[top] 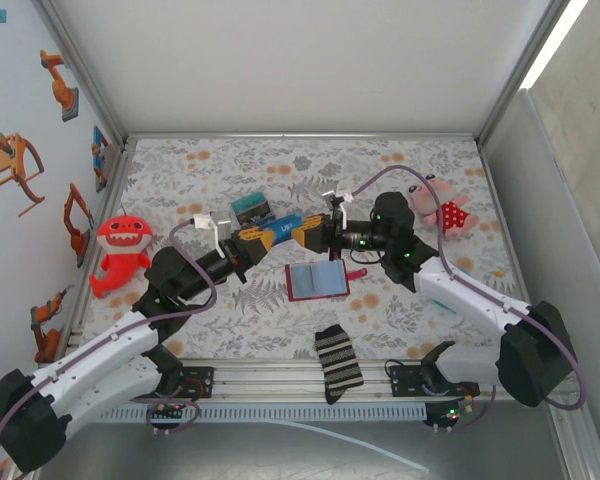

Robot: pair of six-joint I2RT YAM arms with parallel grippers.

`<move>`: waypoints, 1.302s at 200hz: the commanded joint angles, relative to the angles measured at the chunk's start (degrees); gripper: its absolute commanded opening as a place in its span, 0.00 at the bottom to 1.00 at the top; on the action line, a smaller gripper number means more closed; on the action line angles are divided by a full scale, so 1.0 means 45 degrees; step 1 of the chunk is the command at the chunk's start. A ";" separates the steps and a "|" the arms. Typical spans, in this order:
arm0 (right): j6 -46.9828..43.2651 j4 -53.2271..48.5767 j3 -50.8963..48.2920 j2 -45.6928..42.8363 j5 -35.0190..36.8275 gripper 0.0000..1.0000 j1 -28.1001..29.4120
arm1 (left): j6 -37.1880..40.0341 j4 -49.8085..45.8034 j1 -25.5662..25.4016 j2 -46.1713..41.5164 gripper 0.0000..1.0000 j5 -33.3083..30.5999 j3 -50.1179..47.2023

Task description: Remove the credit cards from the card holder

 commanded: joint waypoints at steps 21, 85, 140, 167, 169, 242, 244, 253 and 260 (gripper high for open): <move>0.0033 0.0615 -0.0134 -0.0408 -0.0447 0.00 -0.0018 | -0.0350 0.0709 -0.0019 0.0203 0.00 0.0344 -0.0090; -0.1099 -0.1607 0.0085 -0.1021 -0.0118 0.00 -0.0018 | 0.1923 -0.3864 0.0185 -0.0892 0.60 0.0159 0.1369; -0.2262 -0.3708 0.0434 -0.1302 -0.0135 0.00 0.0109 | 0.5456 -0.9876 0.0188 -0.0583 0.71 0.0412 0.4493; -0.2619 -0.4383 0.0688 -0.1136 -0.0291 0.00 0.0273 | 0.5995 -1.1305 0.0191 0.0380 0.71 0.0442 0.5655; -0.2646 -0.4427 0.0707 -0.1128 -0.0289 0.00 0.0299 | 0.6009 -1.1366 0.0182 0.0450 0.71 0.0446 0.5727; -0.3517 -0.5722 0.1207 -0.0920 -0.0411 0.00 0.0606 | 0.7049 -1.3884 0.0349 0.2964 0.50 0.3172 0.7947; -0.3540 -0.5772 0.1218 -0.0927 -0.0426 0.00 0.0607 | 0.7049 -1.3896 0.0363 0.2995 0.49 0.3272 0.7970; -0.3662 -0.5920 0.1246 -0.0934 -0.0436 0.00 0.0607 | 0.7051 -1.3956 0.0450 0.3133 0.44 0.3630 0.8065; -0.3737 -0.6033 0.1252 -0.0959 -0.0430 0.00 0.0624 | 0.7054 -1.3987 0.0535 0.3200 0.40 0.3819 0.8104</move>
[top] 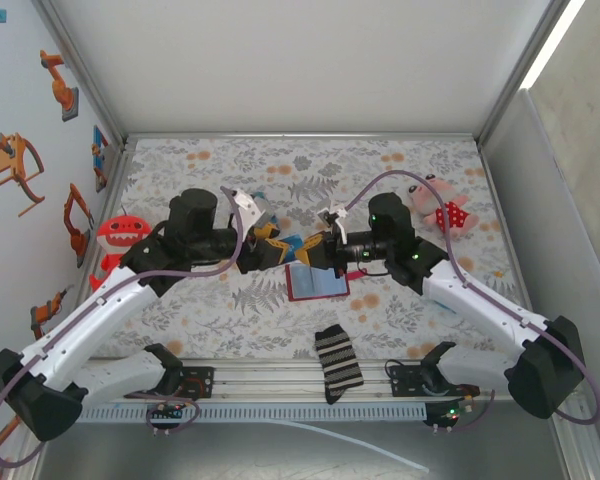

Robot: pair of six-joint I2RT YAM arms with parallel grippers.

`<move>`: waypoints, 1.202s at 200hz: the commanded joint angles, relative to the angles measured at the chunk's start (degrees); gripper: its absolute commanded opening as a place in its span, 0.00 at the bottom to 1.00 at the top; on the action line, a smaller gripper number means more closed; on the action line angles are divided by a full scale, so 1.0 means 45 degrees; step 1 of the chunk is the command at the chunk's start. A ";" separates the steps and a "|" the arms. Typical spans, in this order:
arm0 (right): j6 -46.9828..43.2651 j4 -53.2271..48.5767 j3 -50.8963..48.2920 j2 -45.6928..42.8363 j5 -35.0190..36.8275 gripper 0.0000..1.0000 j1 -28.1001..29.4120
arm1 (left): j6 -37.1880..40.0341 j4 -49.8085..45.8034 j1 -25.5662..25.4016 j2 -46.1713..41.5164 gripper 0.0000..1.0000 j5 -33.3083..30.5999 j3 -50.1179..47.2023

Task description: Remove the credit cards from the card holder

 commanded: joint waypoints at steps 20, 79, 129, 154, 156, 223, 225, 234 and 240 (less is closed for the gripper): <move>-0.0766 -0.0715 0.0455 -0.0002 -0.0229 0.00 0.0121 | 0.0491 -0.0946 0.0441 0.0351 0.25 0.1823 0.0519; -0.0863 -0.0883 0.0534 0.0019 -0.0304 0.00 0.0119 | 0.0870 -0.1239 0.0580 0.0825 0.33 0.2639 0.0541; -0.0890 -0.0939 0.0543 0.0041 -0.0278 0.00 0.0115 | 0.0971 -0.1231 0.0624 0.1206 0.07 0.2885 0.0583; -0.0928 -0.1243 0.0642 0.0027 0.0081 0.05 0.0121 | 0.0946 -0.1133 0.0692 0.1182 0.00 0.2522 0.0552; -0.0950 -0.1295 0.0659 0.0013 0.0164 0.07 0.0116 | 0.0928 -0.1115 0.0691 0.1167 0.00 0.2467 0.0557; -0.1683 -0.3015 0.1005 -0.0663 0.2136 0.43 0.0114 | 0.1022 0.0308 0.0727 -0.0208 0.00 -0.1751 -0.0352; -0.1680 -0.3066 0.1004 -0.0697 0.2196 0.44 0.0105 | 0.1025 0.0402 0.0734 -0.0269 0.00 -0.1888 -0.0406; -0.1729 -0.3176 0.1003 -0.0816 0.2465 0.46 0.0103 | 0.1119 0.0703 0.0820 -0.0435 0.00 -0.2388 -0.0635; -0.1756 -0.3244 0.0993 -0.0928 0.2644 0.47 0.0091 | 0.1243 0.0817 0.0921 -0.0462 0.00 -0.2483 -0.0712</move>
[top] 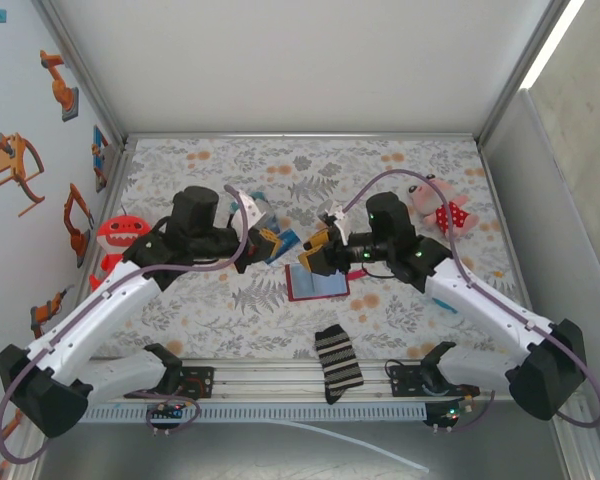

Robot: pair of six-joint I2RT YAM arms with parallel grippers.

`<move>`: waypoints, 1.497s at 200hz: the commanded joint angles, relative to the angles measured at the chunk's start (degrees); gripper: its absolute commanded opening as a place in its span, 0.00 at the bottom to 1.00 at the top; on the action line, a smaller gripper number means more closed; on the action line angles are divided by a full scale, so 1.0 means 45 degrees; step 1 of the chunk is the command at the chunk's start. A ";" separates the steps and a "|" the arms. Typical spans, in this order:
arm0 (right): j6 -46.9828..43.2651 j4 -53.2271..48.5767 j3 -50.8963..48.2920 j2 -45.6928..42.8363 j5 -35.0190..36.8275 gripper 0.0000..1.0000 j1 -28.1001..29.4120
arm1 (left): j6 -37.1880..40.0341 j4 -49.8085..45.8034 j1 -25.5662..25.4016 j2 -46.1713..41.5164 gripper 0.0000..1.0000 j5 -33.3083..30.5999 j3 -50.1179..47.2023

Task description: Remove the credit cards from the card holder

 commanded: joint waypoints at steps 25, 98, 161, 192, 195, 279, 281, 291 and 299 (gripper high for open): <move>-0.0387 -0.0918 0.0367 -0.0944 0.1520 0.54 0.0079 | 0.1250 0.0799 0.0951 0.0070 0.00 -0.1766 -0.0072; 0.0209 -0.1153 0.0347 -0.1290 0.3872 0.99 0.0082 | 0.4427 0.0529 0.2904 0.3199 0.00 -0.0625 0.1035; 0.1175 -0.1187 0.0676 -0.0562 0.5006 0.99 0.0053 | 0.5752 0.1295 0.3810 0.5906 0.00 -0.0124 0.1627; 0.1468 -0.1105 0.0549 -0.0364 0.5990 0.99 0.0060 | 0.6213 0.1289 0.3894 0.7115 0.00 -0.0204 0.2144; 0.1467 -0.1022 0.0499 -0.0372 0.6041 0.99 0.0053 | 0.6277 0.1250 0.3902 0.7223 0.00 -0.0191 0.2204; 0.2062 -0.0775 0.0033 -0.0669 0.7998 0.99 0.0060 | 0.6996 0.1398 0.4103 0.8786 0.00 0.0357 0.2654; 0.2069 -0.0782 0.0029 -0.0665 0.8003 0.99 0.0052 | 0.7023 0.1396 0.4100 0.8819 0.00 0.0358 0.2654; 0.2060 -0.0833 0.0016 -0.0635 0.8057 0.99 0.0063 | 0.7159 0.1341 0.4109 0.8944 0.00 0.0387 0.2689; 0.2066 -0.0850 0.0034 -0.0599 0.8089 0.99 0.0060 | 0.7202 0.1330 0.4136 0.9008 0.00 0.0412 0.2683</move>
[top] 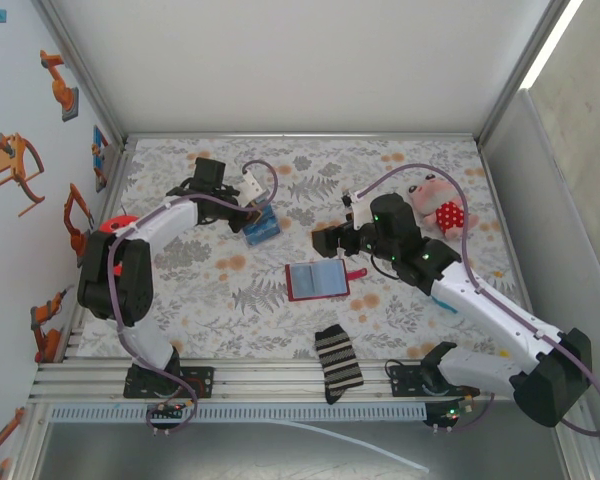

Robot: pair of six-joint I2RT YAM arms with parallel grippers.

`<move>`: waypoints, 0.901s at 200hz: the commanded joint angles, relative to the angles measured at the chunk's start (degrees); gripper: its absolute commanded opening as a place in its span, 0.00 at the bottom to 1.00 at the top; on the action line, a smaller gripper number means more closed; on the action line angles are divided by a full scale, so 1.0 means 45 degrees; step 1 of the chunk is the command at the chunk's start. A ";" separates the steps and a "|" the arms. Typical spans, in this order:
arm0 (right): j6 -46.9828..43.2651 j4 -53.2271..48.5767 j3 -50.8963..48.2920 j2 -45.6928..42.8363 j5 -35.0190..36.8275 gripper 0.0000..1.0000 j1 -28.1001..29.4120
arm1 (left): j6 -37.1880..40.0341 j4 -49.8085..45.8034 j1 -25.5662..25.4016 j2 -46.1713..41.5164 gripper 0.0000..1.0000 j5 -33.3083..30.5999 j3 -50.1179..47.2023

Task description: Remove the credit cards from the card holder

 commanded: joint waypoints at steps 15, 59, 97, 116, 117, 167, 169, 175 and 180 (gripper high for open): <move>0.0183 0.0102 -0.0126 -0.0096 0.0442 0.99 0.0063 | 0.0771 -0.0125 0.0133 0.0371 0.00 0.0696 0.0361; 0.0139 0.0048 -0.0107 0.0023 0.0417 0.99 0.0063 | 0.0827 -0.0166 0.0191 0.0717 0.00 0.0753 0.0454; 0.0155 0.0045 -0.0087 0.0043 0.0378 0.99 0.0058 | 0.0931 -0.0369 0.0195 0.1001 0.00 0.0754 0.0635; 0.0153 0.0015 -0.0087 0.0043 0.0321 0.99 0.0052 | 0.0976 -0.0410 0.0195 0.1144 0.00 0.0747 0.0685; 0.0146 0.0020 -0.0087 0.0043 0.0320 0.99 0.0058 | 0.0989 -0.0429 0.0202 0.1150 0.00 0.0750 0.0689; 0.0149 0.0016 -0.0037 0.0092 0.0225 0.99 0.0058 | 0.1194 -0.0703 0.0199 0.1485 0.09 0.0772 0.0927; 0.0144 0.0014 -0.0030 0.0094 0.0223 0.99 0.0062 | 0.1196 -0.0726 0.0196 0.1491 0.09 0.0768 0.0942; 0.0157 -0.0004 -0.0028 0.0094 0.0213 0.99 0.0063 | 0.1211 -0.0767 0.0207 0.1522 0.12 0.0780 0.0965; 0.0140 -0.0009 -0.0033 0.0085 0.0184 0.99 0.0063 | 0.1216 -0.0773 0.0190 0.1521 0.13 0.0779 0.0961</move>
